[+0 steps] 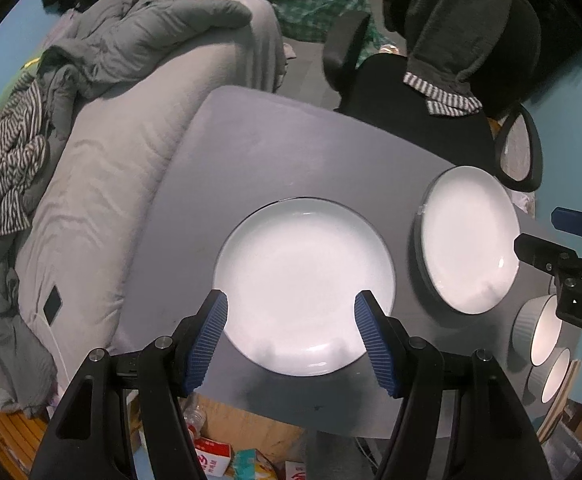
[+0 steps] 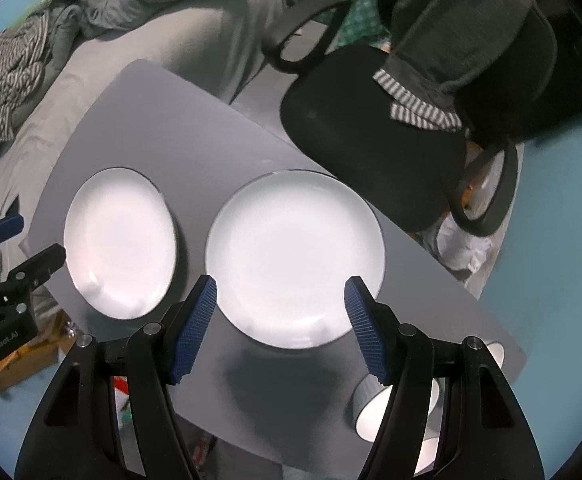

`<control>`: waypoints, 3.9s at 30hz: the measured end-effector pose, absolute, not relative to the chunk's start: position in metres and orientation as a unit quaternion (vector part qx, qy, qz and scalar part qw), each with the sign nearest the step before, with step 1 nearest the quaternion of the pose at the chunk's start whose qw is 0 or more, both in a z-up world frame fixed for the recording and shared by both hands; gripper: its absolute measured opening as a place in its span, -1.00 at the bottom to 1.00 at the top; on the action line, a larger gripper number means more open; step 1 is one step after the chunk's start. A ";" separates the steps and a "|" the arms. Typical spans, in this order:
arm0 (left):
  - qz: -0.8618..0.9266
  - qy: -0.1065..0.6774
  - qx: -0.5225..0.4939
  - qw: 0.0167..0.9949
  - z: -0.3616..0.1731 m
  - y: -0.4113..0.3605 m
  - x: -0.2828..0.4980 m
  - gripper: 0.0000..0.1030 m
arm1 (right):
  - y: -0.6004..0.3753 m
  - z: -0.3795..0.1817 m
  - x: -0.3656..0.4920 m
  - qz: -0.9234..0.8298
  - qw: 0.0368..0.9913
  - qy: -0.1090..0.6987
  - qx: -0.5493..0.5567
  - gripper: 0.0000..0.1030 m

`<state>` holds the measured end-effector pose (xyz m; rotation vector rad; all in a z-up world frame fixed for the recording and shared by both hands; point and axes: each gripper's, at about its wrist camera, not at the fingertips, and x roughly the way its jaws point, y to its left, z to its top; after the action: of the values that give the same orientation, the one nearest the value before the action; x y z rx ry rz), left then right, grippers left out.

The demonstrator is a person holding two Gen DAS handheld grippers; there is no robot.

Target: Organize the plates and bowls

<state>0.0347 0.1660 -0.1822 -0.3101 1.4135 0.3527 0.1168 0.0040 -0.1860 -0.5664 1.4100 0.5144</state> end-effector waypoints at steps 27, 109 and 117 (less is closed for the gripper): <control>0.192 0.670 -0.228 0.679 -0.259 0.244 -0.006 0.31 | 0.095 -0.262 0.115 0.327 0.633 0.661 -0.235 0.27; 0.132 0.674 -0.327 0.649 -0.322 0.255 -0.010 -0.69 | 0.083 -0.309 0.100 0.311 0.590 0.723 -0.177 -0.75; 0.124 0.667 -0.318 0.662 -0.307 0.244 -0.002 -0.69 | 0.074 -0.295 0.102 0.314 0.599 0.717 -0.169 -0.75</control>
<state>-0.0020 0.2440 -0.3068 -0.7190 1.5075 0.2806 0.1019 0.0738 -0.2955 -0.3925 1.6631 0.7273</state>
